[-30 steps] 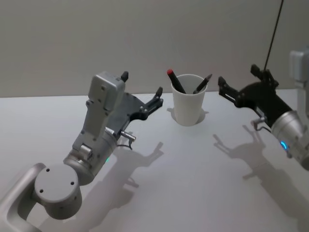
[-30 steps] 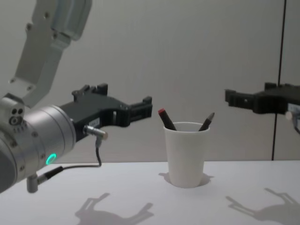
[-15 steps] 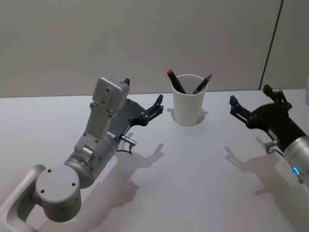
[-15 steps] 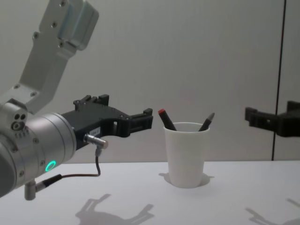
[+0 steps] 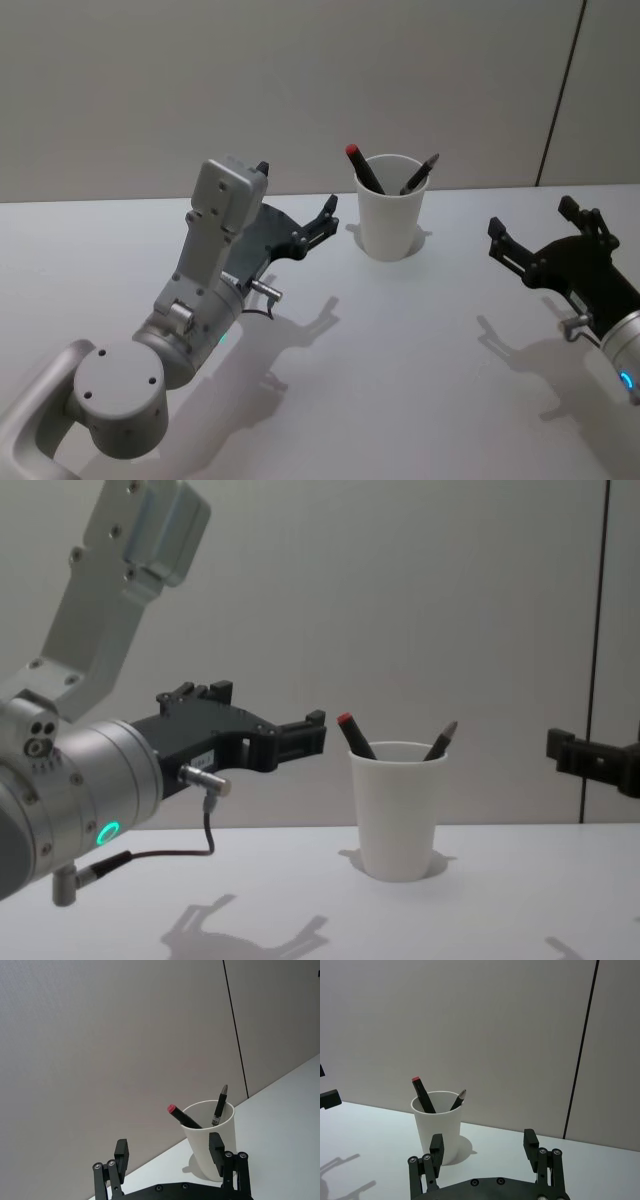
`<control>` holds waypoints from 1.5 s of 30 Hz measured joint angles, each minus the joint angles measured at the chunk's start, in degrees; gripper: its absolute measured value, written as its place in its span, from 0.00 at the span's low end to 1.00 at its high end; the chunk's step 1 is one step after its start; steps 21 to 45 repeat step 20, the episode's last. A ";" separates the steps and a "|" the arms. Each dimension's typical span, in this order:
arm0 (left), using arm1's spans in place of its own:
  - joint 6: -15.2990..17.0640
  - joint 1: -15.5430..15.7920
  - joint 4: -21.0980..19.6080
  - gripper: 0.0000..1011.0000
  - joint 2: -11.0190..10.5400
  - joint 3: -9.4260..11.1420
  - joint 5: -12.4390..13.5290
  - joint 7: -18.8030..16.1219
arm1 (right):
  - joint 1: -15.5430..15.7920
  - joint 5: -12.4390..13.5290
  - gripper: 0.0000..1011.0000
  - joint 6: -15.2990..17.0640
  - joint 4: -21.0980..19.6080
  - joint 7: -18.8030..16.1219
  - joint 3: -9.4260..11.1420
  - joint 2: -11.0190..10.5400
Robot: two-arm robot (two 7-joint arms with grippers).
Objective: Place the pen into the pen holder.
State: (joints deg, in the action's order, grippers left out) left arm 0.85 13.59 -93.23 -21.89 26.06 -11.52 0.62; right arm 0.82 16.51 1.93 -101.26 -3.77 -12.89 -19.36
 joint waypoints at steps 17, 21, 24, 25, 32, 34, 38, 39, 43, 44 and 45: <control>-0.06 0.00 0.06 0.99 0.00 -0.03 0.04 0.00 | 0.02 0.00 0.99 0.00 0.00 -0.01 -0.04 0.03; -0.06 0.00 0.06 0.99 0.00 -0.03 0.04 0.00 | 0.01 0.00 0.99 0.01 -0.01 -0.02 -0.05 0.03; -0.06 0.00 0.06 0.99 0.00 -0.03 0.04 0.00 | 0.01 0.00 0.99 0.01 -0.01 -0.02 -0.05 0.03; -0.06 0.00 0.06 0.99 0.00 -0.03 0.04 0.00 | 0.01 0.00 0.99 0.01 -0.01 -0.02 -0.05 0.03; -0.06 0.00 0.06 0.99 0.00 -0.03 0.04 0.00 | 0.01 0.00 0.99 0.01 -0.01 -0.02 -0.05 0.03; -0.06 0.00 0.06 0.99 0.00 -0.03 0.04 0.00 | 0.01 0.00 0.99 0.01 -0.01 -0.02 -0.05 0.03; -0.06 0.00 0.06 0.99 0.00 -0.03 0.04 0.00 | 0.01 0.00 0.99 0.01 -0.01 -0.02 -0.05 0.03; -0.06 0.00 0.06 0.99 0.00 -0.03 0.04 0.00 | 0.01 0.00 0.99 0.01 -0.01 -0.02 -0.05 0.03; -0.06 0.00 0.06 0.99 0.00 -0.03 0.04 0.00 | 0.01 0.00 0.99 0.01 -0.01 -0.02 -0.05 0.03; -0.06 0.00 0.06 0.99 0.00 -0.03 0.04 0.00 | 0.01 0.00 0.99 0.01 -0.01 -0.02 -0.05 0.03; -0.06 0.00 0.06 0.99 0.00 -0.03 0.04 0.00 | 0.01 0.00 0.99 0.01 -0.01 -0.02 -0.05 0.03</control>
